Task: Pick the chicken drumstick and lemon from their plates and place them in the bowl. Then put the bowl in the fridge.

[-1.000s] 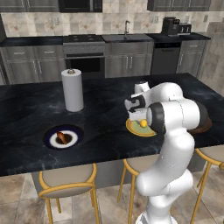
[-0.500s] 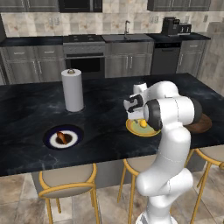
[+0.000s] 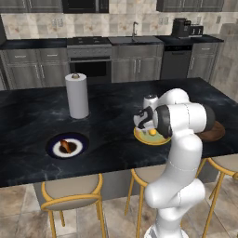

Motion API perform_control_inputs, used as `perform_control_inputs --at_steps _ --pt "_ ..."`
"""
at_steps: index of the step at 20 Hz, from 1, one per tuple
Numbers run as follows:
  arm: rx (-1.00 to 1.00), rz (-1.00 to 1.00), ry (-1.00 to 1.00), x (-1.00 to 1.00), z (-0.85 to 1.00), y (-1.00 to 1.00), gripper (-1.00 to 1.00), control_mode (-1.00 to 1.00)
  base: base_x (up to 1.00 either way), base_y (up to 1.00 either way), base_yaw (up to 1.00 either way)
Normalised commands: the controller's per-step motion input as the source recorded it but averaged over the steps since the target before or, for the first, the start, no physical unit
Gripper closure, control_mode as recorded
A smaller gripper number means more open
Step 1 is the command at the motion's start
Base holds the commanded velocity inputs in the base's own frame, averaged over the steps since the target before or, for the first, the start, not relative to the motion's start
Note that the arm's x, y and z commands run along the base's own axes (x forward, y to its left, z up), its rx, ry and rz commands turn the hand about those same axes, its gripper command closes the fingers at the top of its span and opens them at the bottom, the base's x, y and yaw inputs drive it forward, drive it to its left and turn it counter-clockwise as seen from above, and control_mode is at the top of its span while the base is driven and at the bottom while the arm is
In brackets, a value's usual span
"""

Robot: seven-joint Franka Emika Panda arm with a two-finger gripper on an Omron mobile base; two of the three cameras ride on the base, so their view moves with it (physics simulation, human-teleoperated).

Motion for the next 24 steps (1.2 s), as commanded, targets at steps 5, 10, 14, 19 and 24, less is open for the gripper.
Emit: perform_control_inputs --at_steps 5,10,14,19,24 --pt "0.02 0.0 -0.02 0.01 -0.13 -0.02 -1.0 -1.0 0.0 0.0 0.0" --pt "0.03 0.0 0.0 0.0 -0.12 -0.01 -1.0 -1.0 0.0 0.0 0.0" --pt "0.0 0.0 0.0 0.06 -0.05 -0.02 1.0 -1.0 0.0 0.0 0.0" --pt "0.0 0.0 -0.03 0.02 0.0 -0.08 1.0 -1.0 0.0 0.0 0.0" --pt "0.0 0.04 -0.06 -0.08 0.02 -0.11 1.0 -1.0 0.0 0.0 0.0"
